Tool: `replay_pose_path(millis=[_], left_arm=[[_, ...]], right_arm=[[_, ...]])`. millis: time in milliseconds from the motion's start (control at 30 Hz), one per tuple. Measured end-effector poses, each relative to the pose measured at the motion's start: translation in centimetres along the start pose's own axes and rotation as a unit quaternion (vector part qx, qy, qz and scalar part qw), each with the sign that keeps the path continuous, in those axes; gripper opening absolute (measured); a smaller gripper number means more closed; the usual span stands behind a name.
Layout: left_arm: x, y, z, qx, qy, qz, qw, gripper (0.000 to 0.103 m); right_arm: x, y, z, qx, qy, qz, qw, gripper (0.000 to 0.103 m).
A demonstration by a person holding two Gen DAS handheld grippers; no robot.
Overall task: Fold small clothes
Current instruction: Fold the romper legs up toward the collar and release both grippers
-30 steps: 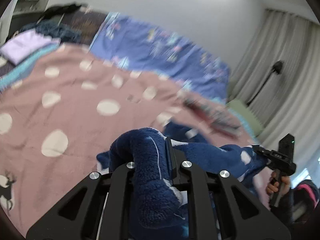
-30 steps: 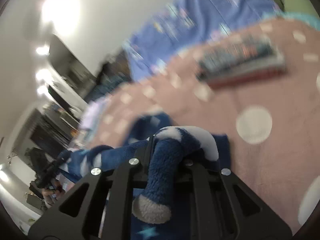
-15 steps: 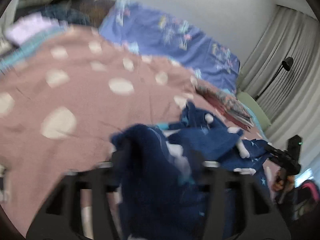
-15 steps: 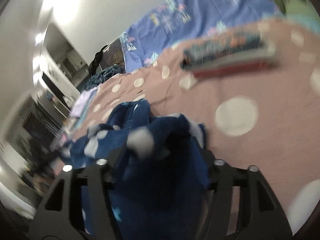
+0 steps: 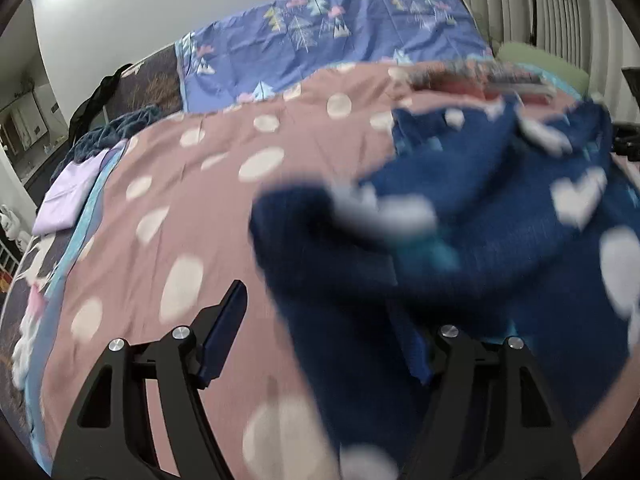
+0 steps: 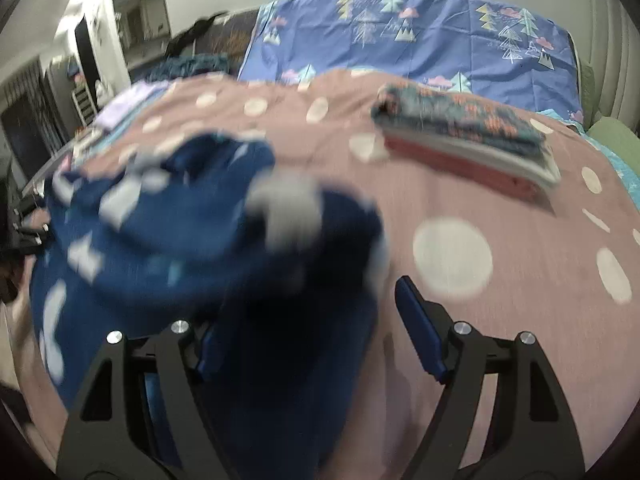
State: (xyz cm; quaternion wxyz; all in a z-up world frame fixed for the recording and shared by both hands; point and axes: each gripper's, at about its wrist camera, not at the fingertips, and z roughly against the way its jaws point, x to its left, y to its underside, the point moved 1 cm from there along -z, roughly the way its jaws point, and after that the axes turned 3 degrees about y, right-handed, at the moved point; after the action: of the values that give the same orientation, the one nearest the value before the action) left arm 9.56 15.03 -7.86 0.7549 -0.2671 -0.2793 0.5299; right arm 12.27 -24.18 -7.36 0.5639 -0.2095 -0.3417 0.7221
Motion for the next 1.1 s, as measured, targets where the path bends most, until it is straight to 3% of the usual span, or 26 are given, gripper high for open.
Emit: replay_pose_path(millis=[133, 200, 267, 367, 433, 500, 533, 567, 600, 667, 733, 767, 800, 833, 967, 1067, 1100], left_arm=[[3.4, -3.7, -2.4, -0.023, 0.059, 0.082, 0.9946, 0.072], [5.1, -4.4, -4.3, -0.009, 0.076, 0.132, 0.9882, 0.072], [6.4, -4.3, -6.0, 0.013, 0.093, 0.177, 0.9798, 0.07], [7.2, -3.7, -7.9, 0.046, 0.132, 0.218, 0.9658, 0.044], [7.0, -3.6, -8.5, 0.05, 0.141, 0.226, 0.9627, 0.04], [6.8, -3.7, -8.6, 0.048, 0.15, 0.227, 0.9611, 0.021], [6.8, -3.8, -8.5, 0.044, 0.15, 0.23, 0.9606, 0.014], [6.8, -3.9, -8.2, 0.04, 0.149, 0.231, 0.9605, 0.012], [6.8, -4.1, -7.7, 0.032, 0.148, 0.231, 0.961, 0.011], [6.8, -4.3, -5.7, 0.004, 0.14, 0.216, 0.9662, 0.011], [6.5, -4.1, -5.3, 0.005, 0.118, 0.2, 0.9726, 0.012], [6.4, -3.8, -5.9, 0.017, 0.103, 0.195, 0.9753, 0.018], [6.4, -3.7, -6.6, 0.033, 0.087, 0.193, 0.9768, 0.037], [6.3, -3.2, -7.2, 0.05, 0.068, 0.191, 0.9779, 0.042], [5.7, -2.4, -4.6, 0.032, 0.046, 0.19, 0.9803, 0.049], [3.7, -3.4, -0.7, 0.0, 0.002, 0.151, 0.9885, 0.05], [2.5, -3.9, 0.7, -0.013, 0.009, 0.136, 0.9906, 0.053]], right_arm=[[-2.4, -3.2, -1.5, -0.011, -0.037, -0.073, 0.997, 0.077], [-4.2, -4.1, -2.9, -0.001, -0.053, -0.126, 0.991, 0.068], [-5.3, -4.1, -4.3, 0.021, -0.082, -0.166, 0.983, 0.048], [-6.1, -3.6, -5.8, 0.039, -0.116, -0.189, 0.974, 0.046], [-6.4, -3.4, -6.9, 0.052, -0.138, -0.199, 0.969, 0.046], [-6.4, -3.4, -7.5, 0.061, -0.151, -0.207, 0.965, 0.045], [-6.3, -3.4, -7.6, 0.061, -0.151, -0.21, 0.964, 0.026], [-6.2, -3.5, -7.5, 0.06, -0.155, -0.211, 0.963, 0.014], [-6.1, -3.6, -6.8, 0.048, -0.161, -0.216, 0.962, 0.014], [-5.9, -4.1, -4.6, 0.006, -0.173, -0.213, 0.962, 0.015], [-5.7, -4.2, -4.1, 0.003, -0.149, -0.199, 0.968, 0.02], [-5.5, -4.0, -5.0, 0.027, -0.122, -0.187, 0.974, 0.026], [-5.4, -3.6, -5.8, 0.051, -0.102, -0.187, 0.976, 0.028], [-5.6, -3.0, -6.3, 0.068, -0.087, -0.195, 0.975, 0.032], [-6.9, -0.7, -4.2, 0.04, -0.115, -0.235, 0.964, 0.039], [-8.5, 0.2, -2.9, 0.031, -0.137, -0.259, 0.956, 0.039], [-9.0, 0.3, -2.8, 0.028, -0.143, -0.268, 0.952, 0.039]])
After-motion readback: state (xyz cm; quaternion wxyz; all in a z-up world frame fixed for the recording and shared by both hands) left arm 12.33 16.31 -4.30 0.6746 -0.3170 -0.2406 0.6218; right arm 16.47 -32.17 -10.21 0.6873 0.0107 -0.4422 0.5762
